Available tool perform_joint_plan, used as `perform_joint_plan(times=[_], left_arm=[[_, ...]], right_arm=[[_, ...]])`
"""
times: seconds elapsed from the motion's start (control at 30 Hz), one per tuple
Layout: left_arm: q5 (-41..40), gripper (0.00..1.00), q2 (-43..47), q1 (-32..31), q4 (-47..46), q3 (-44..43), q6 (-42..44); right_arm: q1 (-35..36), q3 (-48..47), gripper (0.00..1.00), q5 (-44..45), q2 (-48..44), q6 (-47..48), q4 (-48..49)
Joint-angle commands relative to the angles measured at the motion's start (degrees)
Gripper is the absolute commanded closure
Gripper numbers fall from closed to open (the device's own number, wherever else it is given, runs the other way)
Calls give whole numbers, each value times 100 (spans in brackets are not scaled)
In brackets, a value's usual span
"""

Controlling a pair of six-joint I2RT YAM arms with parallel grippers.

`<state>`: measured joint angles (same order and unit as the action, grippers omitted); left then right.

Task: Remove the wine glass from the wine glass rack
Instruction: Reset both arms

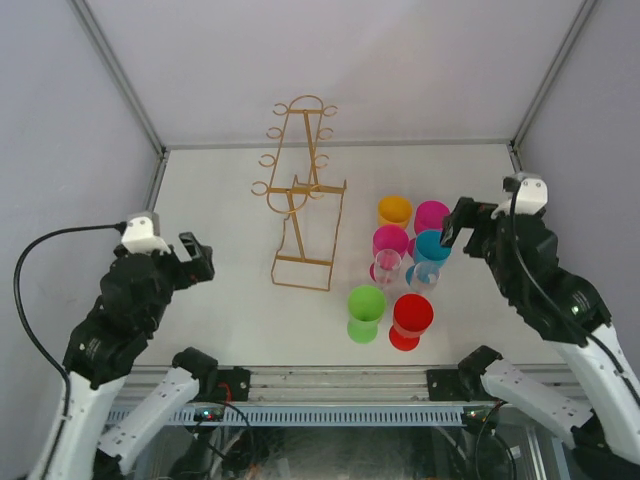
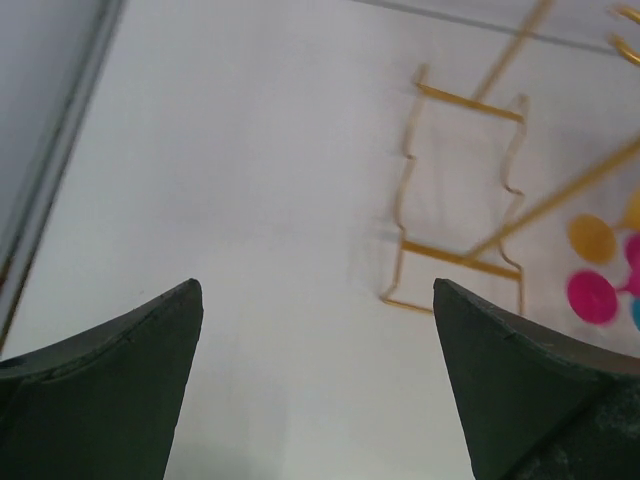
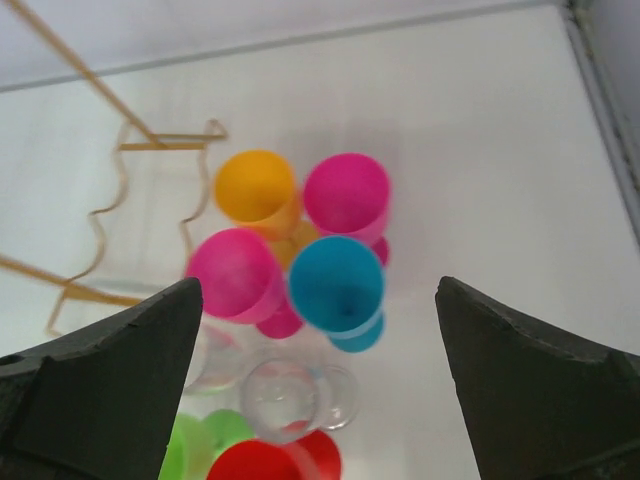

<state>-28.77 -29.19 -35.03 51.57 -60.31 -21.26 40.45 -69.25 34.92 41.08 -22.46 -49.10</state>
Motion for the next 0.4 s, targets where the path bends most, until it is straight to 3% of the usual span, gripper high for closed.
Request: perform_joint_plan(times=[0.0,0.1,0.37], left_arm=[[1838,0,-312,2240,-28,-698,375],[1941,0,-343,2751,126,-1078,132],[1992,0,-120,2755,197,-1465,-151]], right_arm=[[-2045,-585,0,-2282,381,645,-227],[-2624,-749,0,-2837,212,553,-267],[-2612,-959,0,-2296,-637,-20,-247]])
